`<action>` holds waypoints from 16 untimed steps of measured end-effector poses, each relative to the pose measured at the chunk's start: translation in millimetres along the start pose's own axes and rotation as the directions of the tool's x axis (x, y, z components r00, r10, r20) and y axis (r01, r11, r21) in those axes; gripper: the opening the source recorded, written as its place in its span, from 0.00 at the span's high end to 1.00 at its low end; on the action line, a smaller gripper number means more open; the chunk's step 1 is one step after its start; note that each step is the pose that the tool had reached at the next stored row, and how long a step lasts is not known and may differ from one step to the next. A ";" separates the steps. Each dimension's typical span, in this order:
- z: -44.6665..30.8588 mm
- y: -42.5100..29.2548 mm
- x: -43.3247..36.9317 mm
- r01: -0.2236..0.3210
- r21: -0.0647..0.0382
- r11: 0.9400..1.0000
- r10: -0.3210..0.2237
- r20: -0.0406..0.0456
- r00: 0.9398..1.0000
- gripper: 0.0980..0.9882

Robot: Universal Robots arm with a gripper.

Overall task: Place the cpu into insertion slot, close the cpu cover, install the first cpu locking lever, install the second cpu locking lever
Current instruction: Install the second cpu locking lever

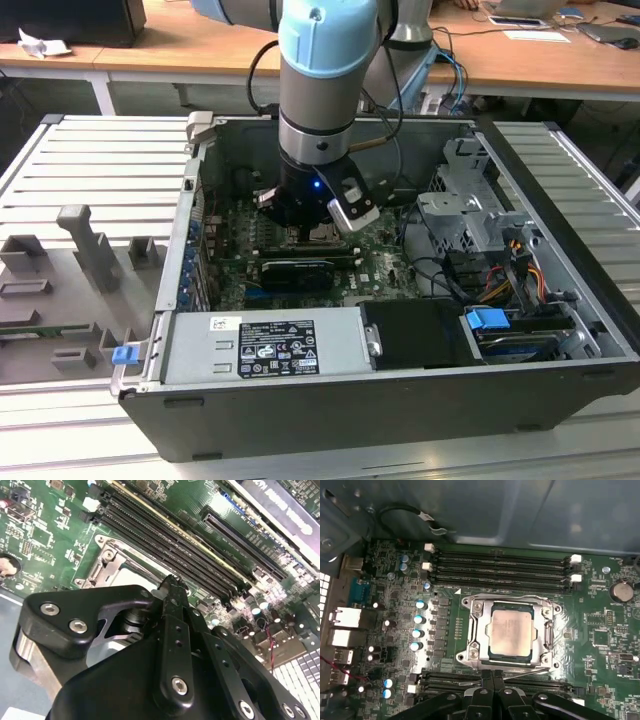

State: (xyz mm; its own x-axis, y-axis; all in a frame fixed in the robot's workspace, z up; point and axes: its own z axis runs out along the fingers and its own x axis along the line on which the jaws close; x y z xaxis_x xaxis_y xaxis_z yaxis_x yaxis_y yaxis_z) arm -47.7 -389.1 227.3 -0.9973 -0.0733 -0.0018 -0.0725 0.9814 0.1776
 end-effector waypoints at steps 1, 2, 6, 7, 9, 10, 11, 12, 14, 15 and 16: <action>0.3 -0.3 0.1 0.000 0.000 1.000 0.000 0.000 1.000 0.99; 0.4 -0.3 0.3 0.000 0.000 1.000 0.000 0.000 1.000 0.99; 0.7 -0.4 0.4 0.000 -0.001 1.000 0.000 0.000 1.000 0.99; 0.8 -0.4 0.4 0.000 -0.001 1.000 0.000 0.000 1.000 0.99; 0.9 -0.5 0.3 0.000 -0.002 1.000 0.000 0.000 1.000 0.99; 1.1 -0.5 0.4 0.000 -0.002 1.000 0.000 0.000 1.000 0.99; 1.1 -0.5 0.4 0.000 -0.003 1.000 0.000 0.000 1.000 0.99; 1.2 -0.6 0.4 0.000 -0.003 1.000 0.000 0.000 1.000 0.99; 1.4 -0.6 0.4 0.000 -0.003 1.000 0.000 0.000 1.000 0.99; 1.7 -0.6 0.4 0.000 -0.003 1.000 0.000 0.000 1.000 0.99; 2.1 -0.7 0.4 0.000 -0.003 1.000 0.000 0.000 1.000 0.99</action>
State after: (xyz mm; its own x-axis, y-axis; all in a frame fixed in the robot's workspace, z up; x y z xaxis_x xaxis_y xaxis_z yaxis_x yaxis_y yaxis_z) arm -48.1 -389.4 225.1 -0.9973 -0.0732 -0.0020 -0.0724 0.9809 0.1806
